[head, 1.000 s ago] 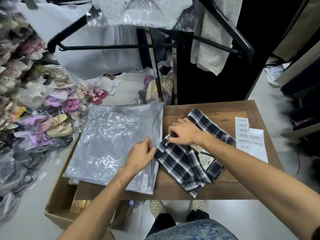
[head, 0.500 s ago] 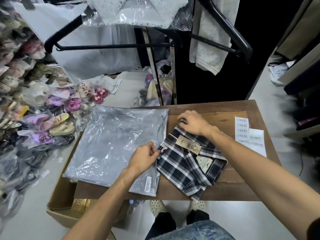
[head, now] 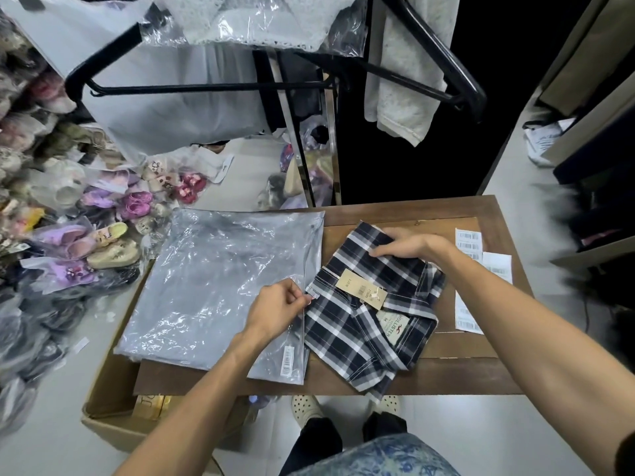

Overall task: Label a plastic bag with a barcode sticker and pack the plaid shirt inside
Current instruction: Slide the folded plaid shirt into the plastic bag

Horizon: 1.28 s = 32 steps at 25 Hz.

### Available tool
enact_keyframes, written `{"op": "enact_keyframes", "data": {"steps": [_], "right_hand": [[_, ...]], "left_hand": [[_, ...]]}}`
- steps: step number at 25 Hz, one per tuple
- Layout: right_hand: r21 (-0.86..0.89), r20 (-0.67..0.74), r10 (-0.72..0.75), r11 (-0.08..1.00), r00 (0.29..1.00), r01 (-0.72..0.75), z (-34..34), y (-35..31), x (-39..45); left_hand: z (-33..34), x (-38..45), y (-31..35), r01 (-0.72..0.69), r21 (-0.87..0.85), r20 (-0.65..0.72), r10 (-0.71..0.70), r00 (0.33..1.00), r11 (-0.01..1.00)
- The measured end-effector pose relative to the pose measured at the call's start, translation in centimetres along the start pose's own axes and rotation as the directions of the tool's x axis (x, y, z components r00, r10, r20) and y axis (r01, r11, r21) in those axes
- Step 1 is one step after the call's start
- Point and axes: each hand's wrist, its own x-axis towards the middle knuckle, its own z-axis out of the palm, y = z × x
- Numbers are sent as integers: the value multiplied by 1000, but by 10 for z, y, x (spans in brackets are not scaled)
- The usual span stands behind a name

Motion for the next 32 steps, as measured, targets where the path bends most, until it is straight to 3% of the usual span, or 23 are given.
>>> {"op": "enact_keyframes", "data": {"steps": [5,13,18,23,27,30,32], "right_hand": [[41,127,-176,984,976,172,6,-20,-9],[-1,-51,-233,972,971,234,25,-34,4],[-94,-159,-93,992,983,79,39,-42,20],[-323,66,122,942,990,-94,23,-46,11],[-583,105,378,773,920,-251,-5,-36,-12],[-450,114,350,853,930,-266,-4,-12,-9],[-120,103,269,959,958,-256,1,-4,-9]], "left_hand": [[2,-1,2,-23,-45,34,24,999,999],[3,-6,5,-52,-62,50,56,997,997],[0,-6,1,-62,7,76,61,995,998],[7,-6,-2,-11,-9,98,12,995,1000],[19,-7,-3,60,-125,151,-41,988,990],[23,-4,-5,90,-154,160,-66,985,984],[23,0,-8,111,-161,170,-83,982,981]]}}
